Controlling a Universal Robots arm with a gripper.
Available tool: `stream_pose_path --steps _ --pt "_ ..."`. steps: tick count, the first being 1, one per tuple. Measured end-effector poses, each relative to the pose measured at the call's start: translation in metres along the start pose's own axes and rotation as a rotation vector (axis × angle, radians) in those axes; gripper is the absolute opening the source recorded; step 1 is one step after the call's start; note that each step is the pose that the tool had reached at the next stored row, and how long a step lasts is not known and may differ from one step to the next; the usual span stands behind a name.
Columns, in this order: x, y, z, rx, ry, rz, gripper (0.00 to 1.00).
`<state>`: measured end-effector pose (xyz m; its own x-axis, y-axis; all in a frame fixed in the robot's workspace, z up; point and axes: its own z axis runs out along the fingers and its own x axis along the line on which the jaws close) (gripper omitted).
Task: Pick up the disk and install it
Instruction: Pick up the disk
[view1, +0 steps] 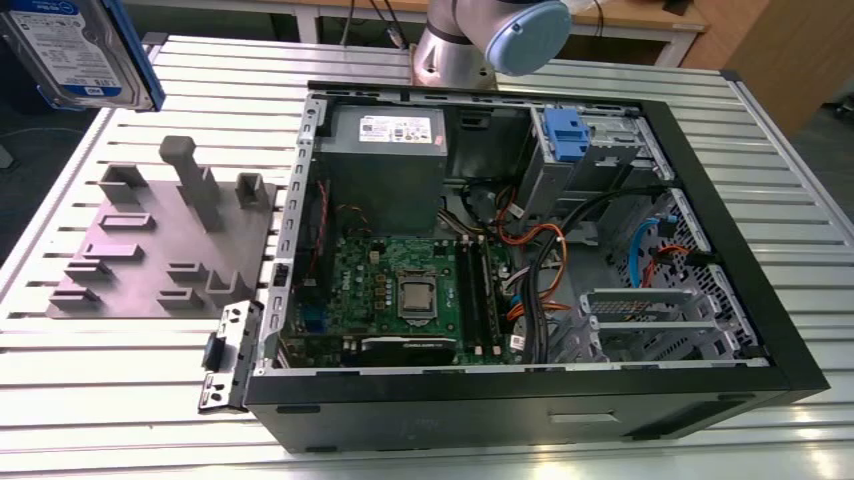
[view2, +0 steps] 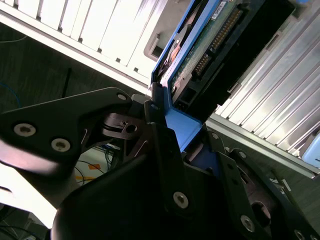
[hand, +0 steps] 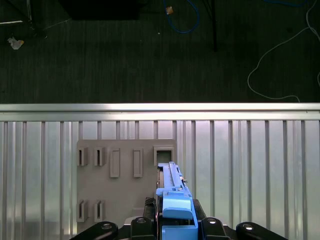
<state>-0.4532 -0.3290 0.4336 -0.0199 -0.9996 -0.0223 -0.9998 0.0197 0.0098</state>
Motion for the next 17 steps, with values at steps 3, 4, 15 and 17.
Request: stream_pose_path --steps 3,4,15,17 --pt "0.0000 0.0000 -0.0010 -0.0002 0.0001 0.000 0.36" --pt "0.0000 0.0000 -0.0015 0.0000 0.0000 0.000 0.36" --pt "-0.0005 0.0003 -0.0228 0.0001 0.0000 0.000 0.36" --pt "0.0002 0.0002 -0.0232 0.0001 -0.0001 0.000 0.36"
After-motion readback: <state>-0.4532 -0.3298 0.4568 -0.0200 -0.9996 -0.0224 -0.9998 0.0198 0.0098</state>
